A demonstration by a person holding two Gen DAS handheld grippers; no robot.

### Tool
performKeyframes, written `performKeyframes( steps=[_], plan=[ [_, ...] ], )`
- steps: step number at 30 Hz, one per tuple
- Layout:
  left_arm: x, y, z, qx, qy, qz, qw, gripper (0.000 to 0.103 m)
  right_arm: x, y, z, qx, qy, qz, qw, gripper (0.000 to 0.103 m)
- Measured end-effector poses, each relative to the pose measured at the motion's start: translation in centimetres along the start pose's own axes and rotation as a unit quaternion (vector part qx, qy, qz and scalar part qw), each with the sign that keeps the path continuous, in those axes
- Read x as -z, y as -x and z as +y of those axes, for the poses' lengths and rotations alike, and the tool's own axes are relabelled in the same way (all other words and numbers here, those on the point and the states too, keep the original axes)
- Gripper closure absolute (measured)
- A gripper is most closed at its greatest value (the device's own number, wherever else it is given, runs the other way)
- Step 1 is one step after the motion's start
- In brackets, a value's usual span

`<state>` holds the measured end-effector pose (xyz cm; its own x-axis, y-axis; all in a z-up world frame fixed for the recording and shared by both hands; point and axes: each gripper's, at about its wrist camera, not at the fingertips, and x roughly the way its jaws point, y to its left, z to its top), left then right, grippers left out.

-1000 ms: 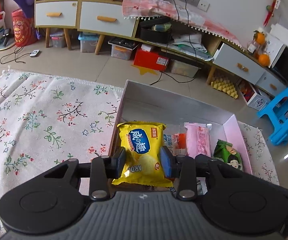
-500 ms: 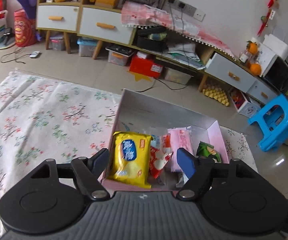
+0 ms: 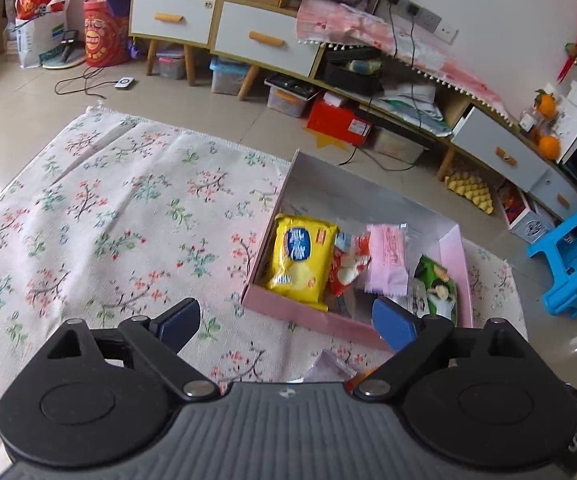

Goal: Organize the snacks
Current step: 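Grasp the red candy wrapper with the left gripper while the right grasps the gold bar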

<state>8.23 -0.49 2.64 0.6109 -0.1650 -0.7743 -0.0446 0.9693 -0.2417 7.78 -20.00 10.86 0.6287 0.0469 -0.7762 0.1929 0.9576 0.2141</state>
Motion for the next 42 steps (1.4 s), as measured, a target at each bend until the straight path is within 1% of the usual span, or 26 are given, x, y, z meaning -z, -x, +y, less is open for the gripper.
performKeyframes(
  steps=[3,5,6,8,11,13,16,18,20,22,24,26,29,33,40,42],
  plan=[
    [1.3,0.3,0.1,0.000,-0.003,0.017,0.9998,0.010,0.9,1.2,-0.2,0.008,0.009,0.002,1.000,0.028],
    [1.9,0.6,0.3,-0.003,-0.001,0.039,0.9992,0.010,1.7,2.0,-1.0,-0.010,0.002,0.001,1.000,0.014],
    [2.2,0.8,0.5,0.002,-0.001,0.042,0.9991,0.010,2.0,2.2,-1.3,-0.020,0.000,0.002,1.000,0.012],
    [2.7,1.4,0.6,0.009,-0.006,0.043,0.9990,0.008,2.4,2.8,-1.7,-0.032,0.000,0.003,0.999,0.012],
    [3.1,1.7,0.9,0.004,-0.009,0.053,0.9986,0.006,3.1,3.1,-2.1,-0.023,0.008,0.005,1.000,0.011],
    [3.3,1.6,1.2,0.000,-0.005,0.057,0.9984,0.005,3.3,2.6,-2.1,-0.015,0.010,0.028,0.999,0.010],
    [3.9,0.8,1.4,-0.001,-0.021,0.068,0.9975,0.004,3.7,1.7,-2.2,-0.031,0.018,0.062,0.997,0.010],
    [4.2,0.0,1.7,-0.011,-0.025,0.087,0.9958,0.004,3.9,1.3,-2.2,-0.036,0.030,0.071,0.996,0.010],
    [4.1,-0.4,2.4,-0.006,-0.015,0.095,0.9953,0.004,4.0,0.9,-2.6,-0.033,0.033,0.075,0.996,0.010],
    [3.9,-0.5,3.0,-0.002,-0.008,0.094,0.9955,0.003,3.9,0.6,-3.3,-0.027,0.022,0.077,0.996,0.009],
    [4.0,-0.7,3.1,0.003,-0.016,0.099,0.9950,0.003,3.9,0.3,-4.2,-0.032,0.001,0.085,0.996,0.007],
    [4.3,-1.2,3.1,0.002,-0.023,0.110,0.9936,0.003,3.9,-0.4,-5.0,-0.044,-0.019,0.102,0.994,0.007],
    [4.6,-1.6,3.0,0.007,-0.030,0.118,0.9925,0.003,4.0,-1.5,-5.6,-0.037,-0.032,0.125,0.991,0.007],
    [5.1,-2.0,2.0,-0.007,-0.060,0.107,0.9925,0.003,4.2,-2.1,-5.7,-0.015,-0.020,0.127,0.992,0.007],
    [6.4,-2.4,-1.1,0.032,-0.123,0.098,0.9871,0.003,4.0,-2.6,-7.1,0.008,-0.046,0.135,0.990,0.007],
    [6.6,-2.8,-2.0,0.036,-0.140,0.096,0.9848,0.007,4.0,-2.8,-7.3,0.012,-0.048,0.136,0.990,0.007]
  ],
)
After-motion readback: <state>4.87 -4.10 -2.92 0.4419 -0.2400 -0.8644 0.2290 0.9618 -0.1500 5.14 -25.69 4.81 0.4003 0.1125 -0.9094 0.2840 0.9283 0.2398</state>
